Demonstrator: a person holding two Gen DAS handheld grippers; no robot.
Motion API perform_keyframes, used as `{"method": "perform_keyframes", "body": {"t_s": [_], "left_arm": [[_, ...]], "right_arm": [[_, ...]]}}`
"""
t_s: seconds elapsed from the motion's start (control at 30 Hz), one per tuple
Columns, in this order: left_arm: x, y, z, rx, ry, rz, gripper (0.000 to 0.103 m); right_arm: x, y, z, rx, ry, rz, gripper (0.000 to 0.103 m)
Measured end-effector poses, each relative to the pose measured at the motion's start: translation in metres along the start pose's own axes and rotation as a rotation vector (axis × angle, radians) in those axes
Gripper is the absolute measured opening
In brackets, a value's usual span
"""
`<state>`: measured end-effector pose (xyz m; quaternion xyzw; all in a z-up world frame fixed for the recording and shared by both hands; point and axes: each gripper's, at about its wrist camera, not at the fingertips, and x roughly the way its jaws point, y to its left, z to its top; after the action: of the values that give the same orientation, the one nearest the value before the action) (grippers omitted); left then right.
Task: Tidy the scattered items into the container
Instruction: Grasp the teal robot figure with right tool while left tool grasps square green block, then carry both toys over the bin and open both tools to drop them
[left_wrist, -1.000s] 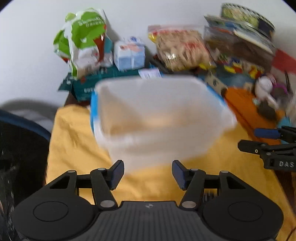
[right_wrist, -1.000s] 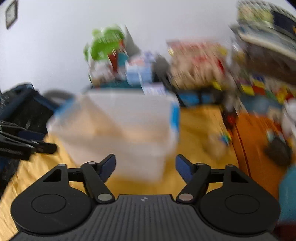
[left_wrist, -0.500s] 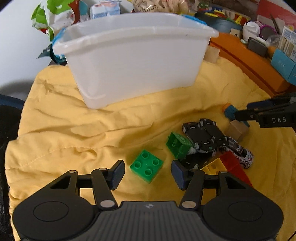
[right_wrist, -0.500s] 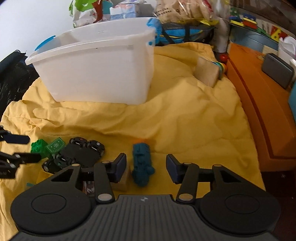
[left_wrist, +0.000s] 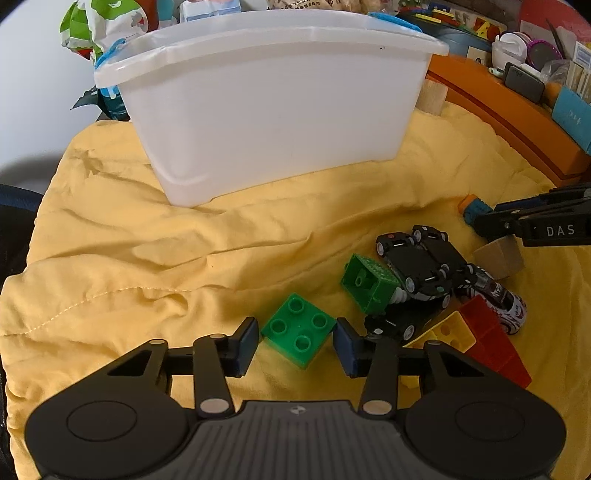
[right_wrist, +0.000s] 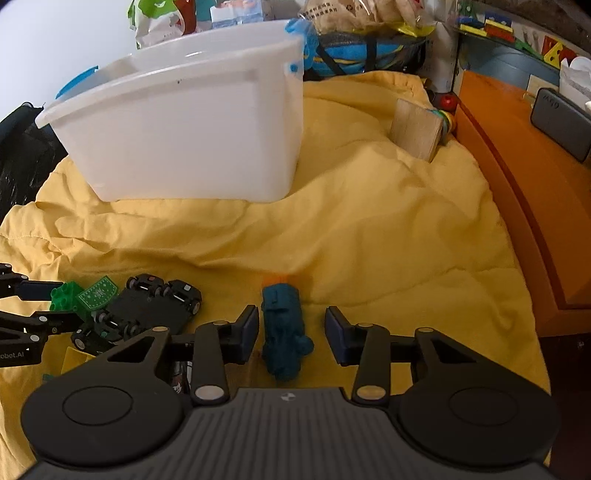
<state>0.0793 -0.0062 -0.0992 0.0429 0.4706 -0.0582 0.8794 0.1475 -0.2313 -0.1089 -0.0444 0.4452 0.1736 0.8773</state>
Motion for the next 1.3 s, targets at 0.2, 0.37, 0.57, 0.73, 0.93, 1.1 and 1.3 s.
{"method": "perform_keyframes", "body": {"t_s": [0.2, 0.37, 0.57, 0.73, 0.93, 1.1, 1.3], "left_arm": [[0.002, -0.002, 0.001, 0.001, -0.018, -0.005, 0.046], [0.001, -0.001, -0.001, -0.003, -0.03, -0.009, 0.045], [-0.011, 0.001, 0.002, -0.014, -0.058, -0.004, 0.045], [-0.038, 0.011, 0.014, -0.052, -0.11, -0.008, 0.045], [-0.075, 0.024, 0.044, -0.086, -0.161, -0.002, 0.045], [-0.098, 0.038, 0.079, -0.089, -0.175, 0.016, 0.045], [-0.116, 0.064, 0.134, -0.124, -0.218, 0.036, 0.045]], "right_arm": [[0.005, 0.002, 0.0, -0.012, 0.003, -0.011, 0.03], [0.002, -0.001, -0.002, -0.001, -0.005, -0.004, 0.027], [-0.01, 0.001, 0.001, -0.002, -0.056, -0.004, 0.027], [-0.035, 0.005, 0.012, -0.015, -0.128, 0.015, 0.027], [-0.07, 0.015, 0.039, -0.023, -0.224, 0.047, 0.027], [-0.092, 0.026, 0.07, -0.038, -0.285, 0.078, 0.027], [-0.102, 0.04, 0.121, -0.04, -0.32, 0.108, 0.027]]}}
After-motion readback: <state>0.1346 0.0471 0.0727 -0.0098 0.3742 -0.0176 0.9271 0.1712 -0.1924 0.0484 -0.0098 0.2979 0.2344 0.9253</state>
